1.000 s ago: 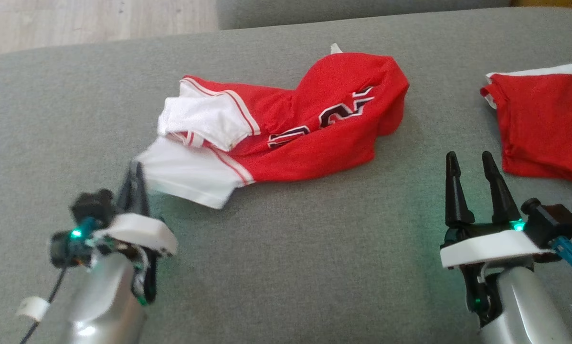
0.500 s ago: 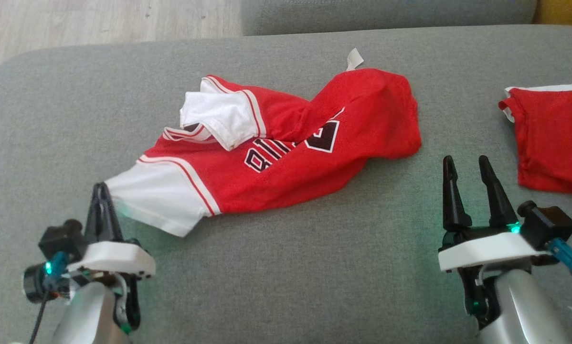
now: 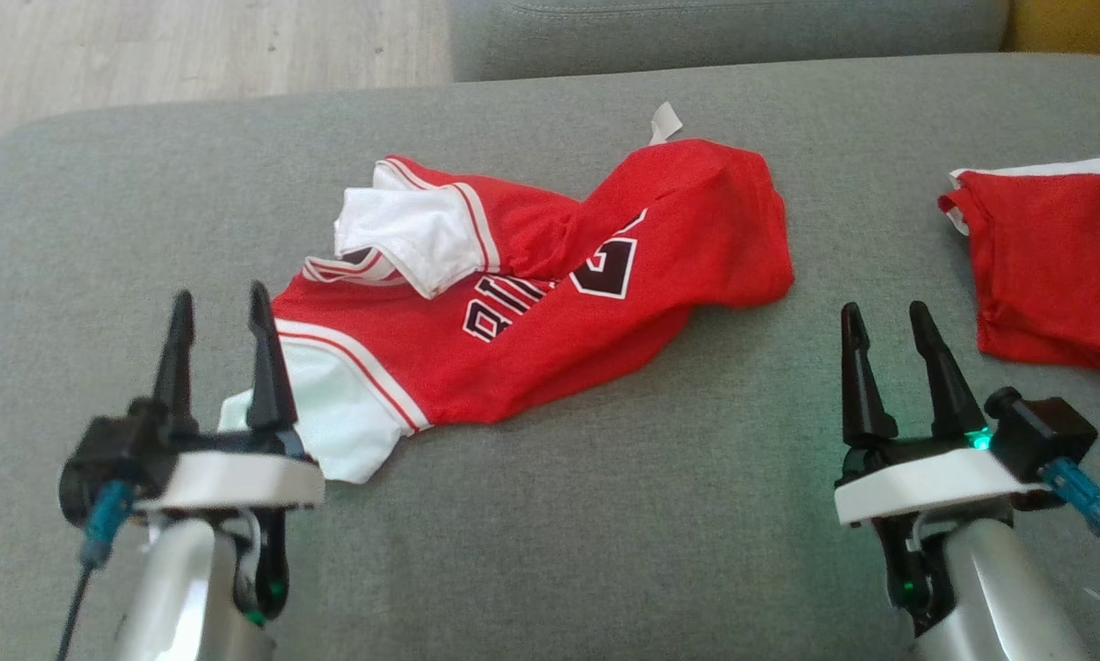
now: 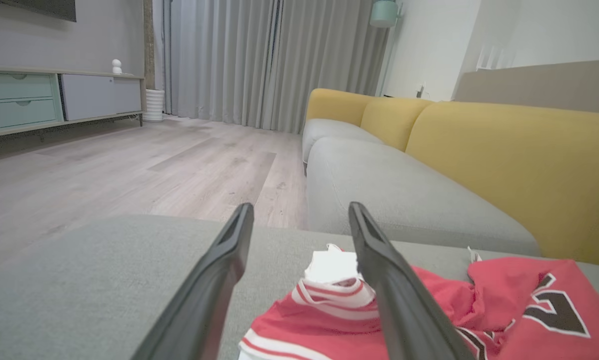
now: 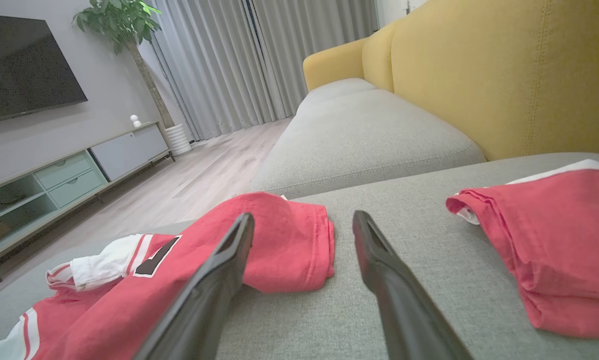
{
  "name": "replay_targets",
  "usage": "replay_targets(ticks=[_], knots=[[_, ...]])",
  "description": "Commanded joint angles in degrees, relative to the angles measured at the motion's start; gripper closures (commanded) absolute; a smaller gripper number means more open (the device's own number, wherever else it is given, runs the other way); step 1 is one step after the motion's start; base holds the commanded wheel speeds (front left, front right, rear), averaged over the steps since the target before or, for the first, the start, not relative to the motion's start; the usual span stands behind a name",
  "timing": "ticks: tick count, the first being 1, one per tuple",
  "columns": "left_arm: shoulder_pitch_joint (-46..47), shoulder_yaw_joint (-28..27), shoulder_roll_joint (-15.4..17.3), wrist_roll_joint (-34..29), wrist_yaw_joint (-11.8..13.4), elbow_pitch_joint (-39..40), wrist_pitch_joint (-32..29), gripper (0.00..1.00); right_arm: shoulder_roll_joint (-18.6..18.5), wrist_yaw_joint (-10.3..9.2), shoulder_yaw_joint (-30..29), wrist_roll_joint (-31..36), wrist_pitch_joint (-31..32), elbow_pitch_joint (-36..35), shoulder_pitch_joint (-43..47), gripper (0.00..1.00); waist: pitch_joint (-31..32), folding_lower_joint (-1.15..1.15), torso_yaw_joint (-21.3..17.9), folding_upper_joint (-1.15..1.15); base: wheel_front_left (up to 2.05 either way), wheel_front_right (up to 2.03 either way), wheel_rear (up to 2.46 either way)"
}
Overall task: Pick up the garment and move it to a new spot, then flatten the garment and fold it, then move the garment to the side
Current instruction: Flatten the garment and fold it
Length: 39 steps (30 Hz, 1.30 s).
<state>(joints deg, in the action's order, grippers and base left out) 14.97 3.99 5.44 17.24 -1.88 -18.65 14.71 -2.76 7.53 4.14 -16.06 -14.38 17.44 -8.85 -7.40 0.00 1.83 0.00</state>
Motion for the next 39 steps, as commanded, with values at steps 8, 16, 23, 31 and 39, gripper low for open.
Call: replay_targets(ticks=[8, 16, 23, 31, 39], knots=[[5.5, 4.0, 1.8, -4.2, -3.6, -6.5, -2.5, 0.00, -0.1, -0.04, 2.1, -0.2, -0.6, -2.7, -2.1, 0.00, -2.7, 0.00, -2.4, 0.00, 0.00, 0.00, 0.00], [12.6, 7.5, 1.3, -3.3, -4.8, -15.2, -6.3, 0.00, -0.1, -0.04, 2.3, -0.9, -0.6, -3.1, -2.8, 0.00, -5.4, 0.00, -4.9, 0.00, 0.00, 0.00, 0.00], [15.6, 7.9, -0.2, -1.8, -4.6, -20.3, -6.1, 0.00, -0.1, -0.04, 2.3, -1.0, -0.6, -3.4, -3.0, 0.00, -6.2, 0.00, -5.6, 0.00, 0.00, 0.00, 0.00], [18.9, 9.1, -1.1, 0.6, -5.1, -23.0, -5.6, 0.00, -0.1, -0.04, 2.4, -1.2, -0.6, -3.5, -3.8, 0.00, -7.4, 0.00, -6.1, 0.00, 0.00, 0.00, 0.00], [21.6, 9.7, -1.1, 1.8, -5.2, -25.5, -5.5, 0.00, -0.1, -0.04, 2.6, -1.8, -0.6, -3.7, -4.6, 0.00, -8.8, 0.00, -7.4, 0.00, 0.00, 0.00, 0.00]])
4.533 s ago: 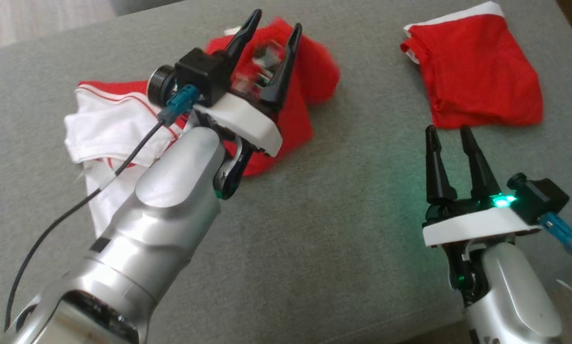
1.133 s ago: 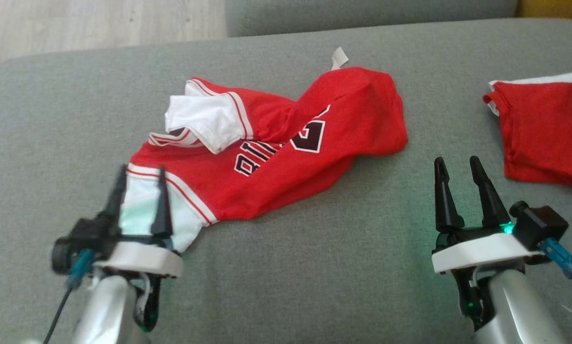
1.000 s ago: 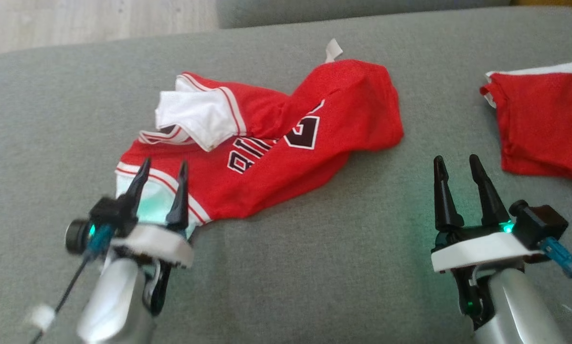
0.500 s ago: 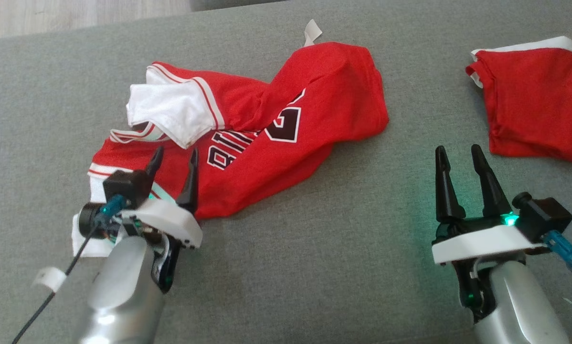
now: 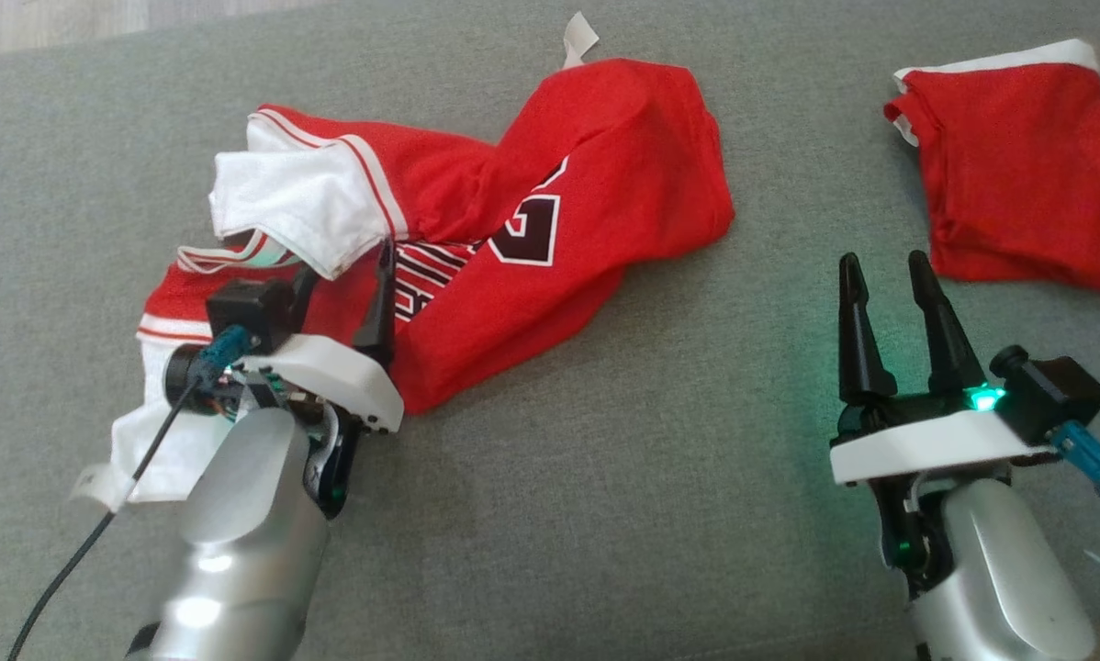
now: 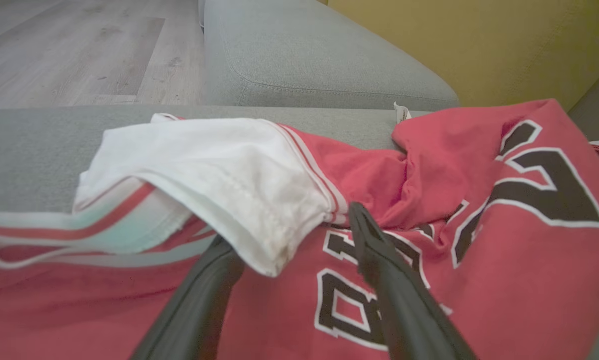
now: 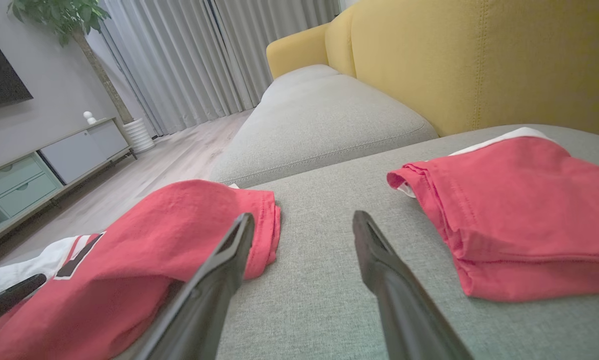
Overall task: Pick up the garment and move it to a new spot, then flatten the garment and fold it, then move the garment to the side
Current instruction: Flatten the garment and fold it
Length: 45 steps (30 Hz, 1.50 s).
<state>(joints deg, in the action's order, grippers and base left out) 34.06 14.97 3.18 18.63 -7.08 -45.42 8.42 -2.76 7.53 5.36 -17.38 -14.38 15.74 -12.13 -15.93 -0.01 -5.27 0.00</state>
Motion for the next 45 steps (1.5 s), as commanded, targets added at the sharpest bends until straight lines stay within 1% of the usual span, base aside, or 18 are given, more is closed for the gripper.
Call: replay_targets(ticks=[1, 2, 4, 10, 14, 16, 17, 20, 26, 28, 31, 36, 39, 41, 44, 45], knots=[[2.7, -1.3, 1.1, 0.5, 0.0, 1.1, 1.1, 0.00, -0.1, -0.04, 1.4, -0.6, -0.6, -2.0, -1.3, 0.00, -0.3, 0.01, -0.4, 0.00, 0.00, 0.00, 0.00], [2.9, -1.4, 1.2, 0.6, 0.1, 0.9, 1.5, 0.09, -0.1, -0.04, 1.4, -0.6, -0.6, -2.0, -1.3, 0.00, -0.4, 0.01, -0.5, 0.00, 0.00, 0.00, 0.00], [3.4, -1.5, 1.3, 0.6, 0.2, 0.9, 2.4, 1.00, -0.1, -0.04, 1.3, -0.8, -0.6, -2.0, -1.3, 0.00, -0.5, 0.01, -0.6, 0.00, 0.00, 0.00, 0.00], [4.9, -1.6, 1.4, 0.9, 0.2, 1.9, 4.1, 1.00, -0.1, -0.04, 1.3, -1.0, -0.6, -2.0, -1.3, 0.00, -0.6, 0.01, -0.8, 0.00, 0.00, 0.00, 0.00], [7.9, -2.2, 1.4, 2.4, 0.0, 3.9, 4.6, 1.00, -0.1, -0.04, 1.8, -1.2, -0.6, -2.2, -1.7, 0.00, -1.3, 0.01, -1.3, 0.00, 0.00, 0.00, 0.00], [11.0, -2.4, 2.3, 3.2, -0.1, 5.0, 4.0, 1.00, -0.1, -0.04, 2.3, -1.5, -0.6, -2.3, -2.3, 0.00, -2.0, 0.01, -1.8, 0.00, 0.00, 0.00, 0.00], [15.0, -3.3, 3.5, 4.2, -0.2, 5.9, 3.2, 1.00, -0.1, -0.04, 2.9, -1.8, -0.6, -2.5, -3.0, 0.00, -2.7, 0.01, -2.6, 0.00, 0.00, 0.00, 0.00], [21.8, -4.9, 6.3, 4.7, 0.0, 5.8, 1.9, 1.00, -0.1, -0.04, 4.2, -2.5, -0.6, -2.7, -4.1, 0.00, -3.8, 0.01, -4.2, 0.00, 0.00, 0.00, 0.00], [34.1, -7.3, 13.5, 2.8, 2.8, 1.9, 0.9, 1.00, -0.1, -0.04, 7.0, -4.4, -0.6, -3.5, -6.1, 0.00, -6.5, 0.01, -7.9, 0.00, 0.00, 0.00, 0.00], [37.0, -7.3, 15.8, 1.5, 3.7, 0.2, 1.2, 1.00, -0.1, -0.04, 7.6, -5.1, -0.6, -3.8, -6.4, 0.00, -7.4, 0.01, -8.9, 0.00, 0.00, 0.00, 0.00], [40.1, -7.2, 18.4, 0.1, 4.8, -2.6, 1.6, 1.00, -0.1, -0.04, 8.1, -5.7, -0.6, -4.0, -6.6, 0.00, -8.5, 0.01, -9.9, 0.00, 0.00, 0.00, 0.00], [43.3, -6.5, 21.9, -2.3, 7.1, -7.1, 3.0, 1.00, -0.1, -0.04, 8.2, -6.0, -0.6, -4.4, -6.8, 0.00, -10.1, 0.01, -10.4, 0.00, 0.00, 0.00, 0.00], [44.0, -6.3, 23.7, -3.8, 9.4, -9.4, 4.4, 1.00, -0.1, -0.04, 8.2, -5.9, -0.6, -4.4, -6.8, 0.00, -10.4, 0.01, -10.2, 0.00, 0.00, 0.00, 0.00], [44.0, -6.2, 24.5, -4.4, 10.7, -10.7, 5.1, 1.00, -0.1, -0.04, 7.9, -5.7, -0.6, -4.3, -6.7, 0.00, -10.4, 0.01, -9.7, 0.00, 0.00, 0.00, 0.00], [43.2, -6.1, 24.8, -4.6, 11.5, -13.4, 5.5, 1.00, -0.1, -0.04, 7.8, -5.1, -0.6, -3.9, -6.7, 0.00, -9.8, 0.01, -8.7, 0.00, 0.00, 0.00, 0.00], [43.0, -5.9, 24.8, -4.8, 11.6, -14.0, 5.6, 0.85, -0.1, -0.04, 7.8, -4.9, -0.6, -3.8, -6.7, 0.00, -9.6, 0.01, -8.3, 0.00, 0.00, 0.00, 0.00]])
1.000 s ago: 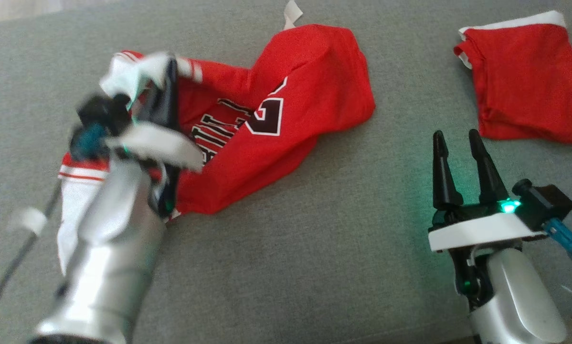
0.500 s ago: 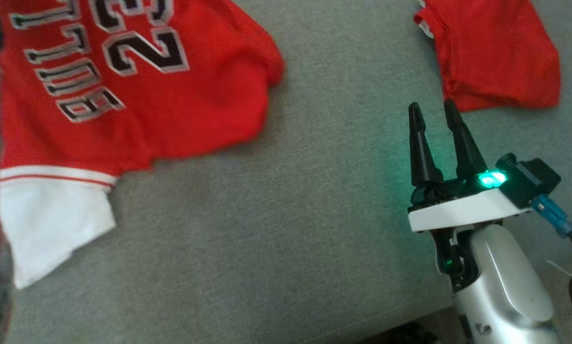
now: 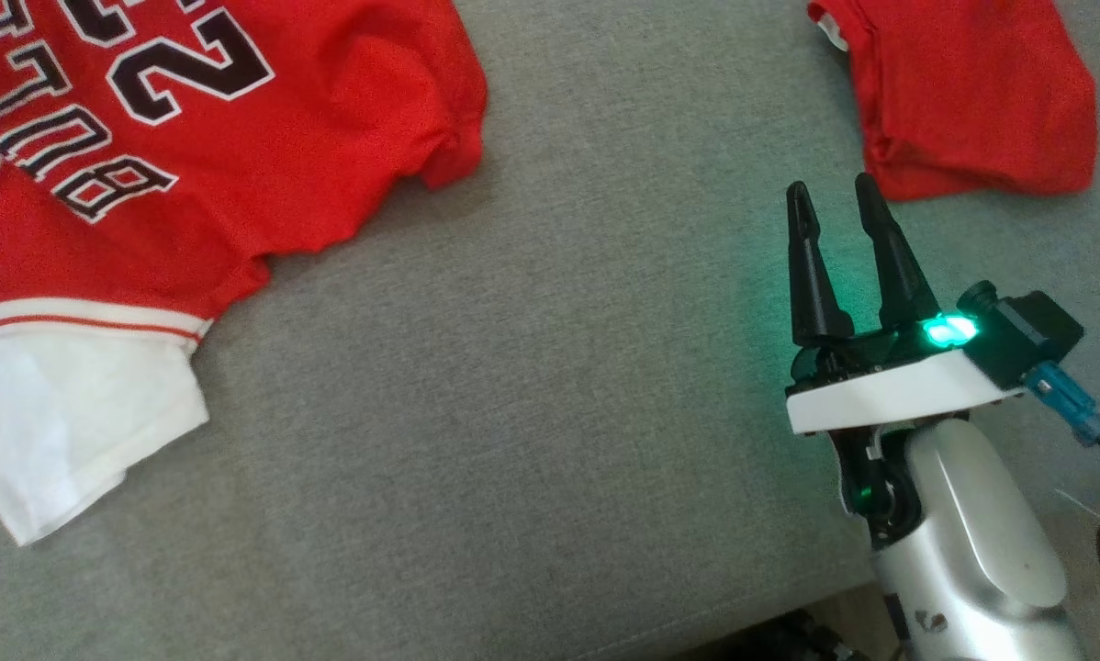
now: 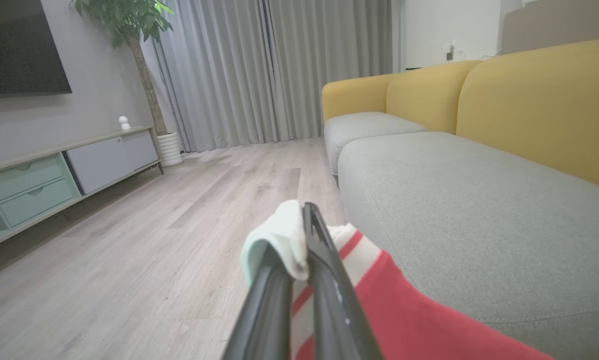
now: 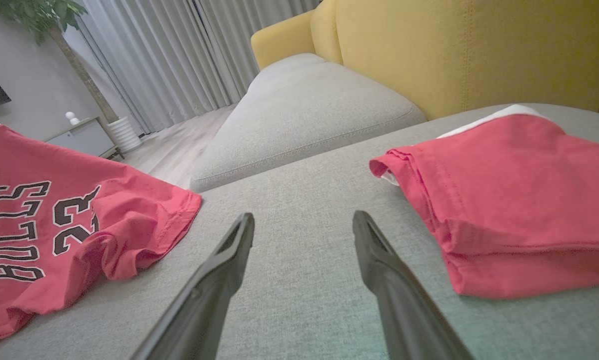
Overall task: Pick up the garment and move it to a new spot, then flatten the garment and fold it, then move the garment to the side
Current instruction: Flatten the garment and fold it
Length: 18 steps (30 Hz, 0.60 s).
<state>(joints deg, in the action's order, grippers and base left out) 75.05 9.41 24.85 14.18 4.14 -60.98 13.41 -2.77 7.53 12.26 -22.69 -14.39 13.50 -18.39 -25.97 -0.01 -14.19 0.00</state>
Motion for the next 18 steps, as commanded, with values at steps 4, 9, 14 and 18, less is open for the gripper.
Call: replay_targets(ticks=[4, 9, 14, 18], knots=[[0.6, 0.6, 1.3, 0.1, -1.4, -0.8, 1.0, 0.00, -0.1, -0.04, 0.4, 1.2, -0.6, -1.1, -0.4, 0.00, 1.8, 0.01, 2.5, 0.00, 0.00, 0.00, 0.00], [-1.5, 1.1, -1.4, 0.9, -3.3, -0.8, 1.4, 0.00, -0.1, -0.04, -0.8, 2.0, -0.6, -0.5, -0.2, 0.00, 3.9, 0.01, 4.7, 0.00, 0.00, 0.00, 0.00], [-6.7, 0.6, -4.8, 2.7, -6.0, 2.7, 1.6, 0.00, -0.1, -0.04, -2.8, 3.3, -0.6, 0.3, 0.7, 0.00, 7.3, 0.01, 7.7, 0.00, 0.00, 0.00, 0.00], [-13.8, -0.4, -7.3, 3.8, -7.3, 9.7, 1.6, 0.00, -0.1, -0.04, -4.4, 4.6, -0.6, 0.6, 2.0, 0.00, 10.3, 0.01, 10.4, 0.00, 0.00, 0.00, 0.00]])
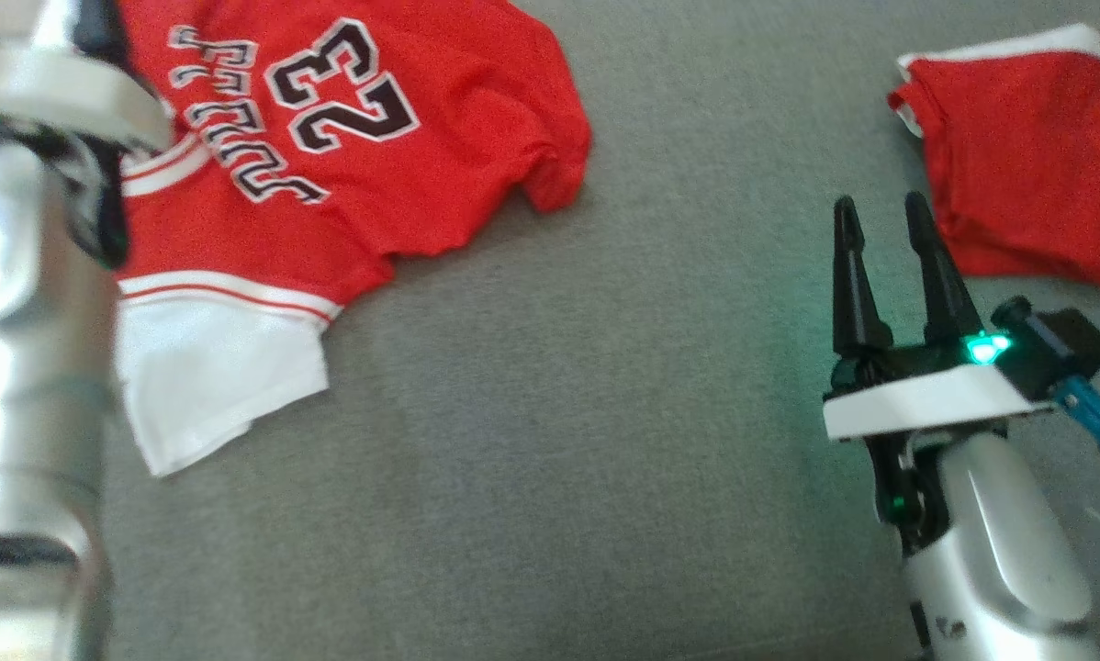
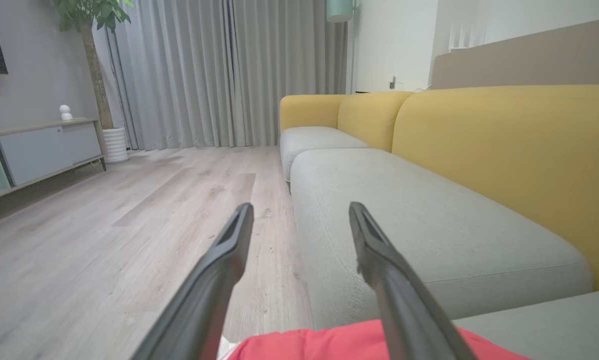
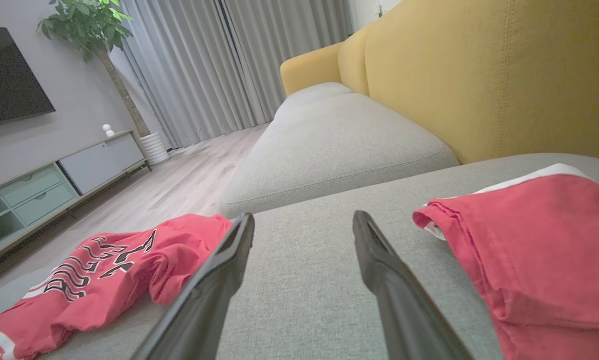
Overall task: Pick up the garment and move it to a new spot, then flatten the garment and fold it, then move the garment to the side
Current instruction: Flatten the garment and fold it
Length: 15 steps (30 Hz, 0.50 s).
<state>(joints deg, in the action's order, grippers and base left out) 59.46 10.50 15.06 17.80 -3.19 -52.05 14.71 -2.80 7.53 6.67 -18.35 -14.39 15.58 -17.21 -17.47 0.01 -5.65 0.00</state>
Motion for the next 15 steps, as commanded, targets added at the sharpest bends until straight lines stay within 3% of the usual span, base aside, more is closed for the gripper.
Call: replay_targets(ticks=[1, 9, 15], knots=[[-0.3, -1.8, 1.8, 0.4, -0.2, 2.8, 0.3, 0.00, -0.1, -0.04, 0.9, 0.5, -0.6, -1.4, 1.2, 0.00, 2.6, -0.01, 2.5, 0.00, 0.00, 0.00, 0.00], [-20.5, -2.8, -3.7, 2.0, -1.6, 18.8, 0.3, 0.00, -0.1, -0.04, -1.1, 2.3, -0.6, -0.5, 4.9, 0.00, 8.4, -0.01, 7.3, 0.00, 0.00, 0.00, 0.00], [-34.9, -3.5, -7.2, 2.0, -1.1, 28.9, 0.3, 0.00, -0.1, -0.04, -1.4, 2.6, -0.6, 0.0, 7.2, 0.00, 11.3, -0.01, 9.3, 0.00, 0.00, 0.00, 0.00]])
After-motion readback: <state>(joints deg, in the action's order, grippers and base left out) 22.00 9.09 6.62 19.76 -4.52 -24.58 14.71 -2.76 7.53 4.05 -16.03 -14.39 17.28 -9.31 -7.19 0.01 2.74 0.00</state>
